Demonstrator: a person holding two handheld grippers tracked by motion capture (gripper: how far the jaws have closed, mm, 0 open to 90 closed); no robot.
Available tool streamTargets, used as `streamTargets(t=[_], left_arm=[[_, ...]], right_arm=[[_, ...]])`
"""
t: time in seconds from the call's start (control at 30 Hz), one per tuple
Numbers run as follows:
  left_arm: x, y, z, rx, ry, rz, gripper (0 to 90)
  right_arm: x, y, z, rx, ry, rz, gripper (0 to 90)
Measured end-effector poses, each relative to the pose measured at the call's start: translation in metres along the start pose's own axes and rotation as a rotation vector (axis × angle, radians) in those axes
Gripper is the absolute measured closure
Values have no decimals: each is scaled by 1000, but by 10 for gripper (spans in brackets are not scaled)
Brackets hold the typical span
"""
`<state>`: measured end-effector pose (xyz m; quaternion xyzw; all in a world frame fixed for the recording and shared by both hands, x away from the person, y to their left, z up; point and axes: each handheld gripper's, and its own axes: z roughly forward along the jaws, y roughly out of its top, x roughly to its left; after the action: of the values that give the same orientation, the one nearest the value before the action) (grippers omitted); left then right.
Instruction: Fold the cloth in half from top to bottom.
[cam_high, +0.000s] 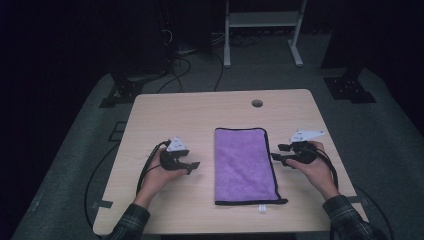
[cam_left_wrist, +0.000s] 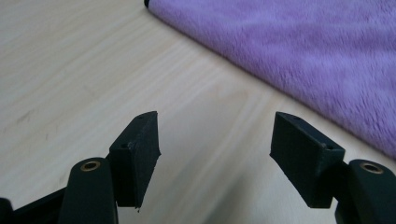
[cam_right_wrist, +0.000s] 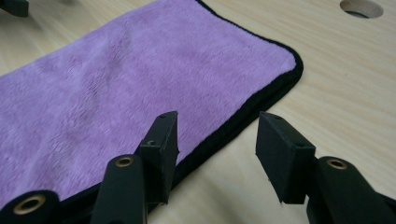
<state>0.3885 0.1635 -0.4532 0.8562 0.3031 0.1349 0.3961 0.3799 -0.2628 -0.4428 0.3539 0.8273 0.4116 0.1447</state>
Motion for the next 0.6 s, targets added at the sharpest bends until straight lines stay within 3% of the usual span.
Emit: streamTargets(t=[0.2, 0.37, 0.6], left_arm=[[9, 27, 24, -17, -4, -6, 317], [18, 49, 43, -8, 11, 11, 323], [36, 67, 66, -13, 39, -13, 329]], right_arm=[[-10, 15, 16, 13, 12, 3, 451], [-19, 29, 31, 20, -2, -4, 437], [-42, 46, 56, 23, -10, 20, 428]])
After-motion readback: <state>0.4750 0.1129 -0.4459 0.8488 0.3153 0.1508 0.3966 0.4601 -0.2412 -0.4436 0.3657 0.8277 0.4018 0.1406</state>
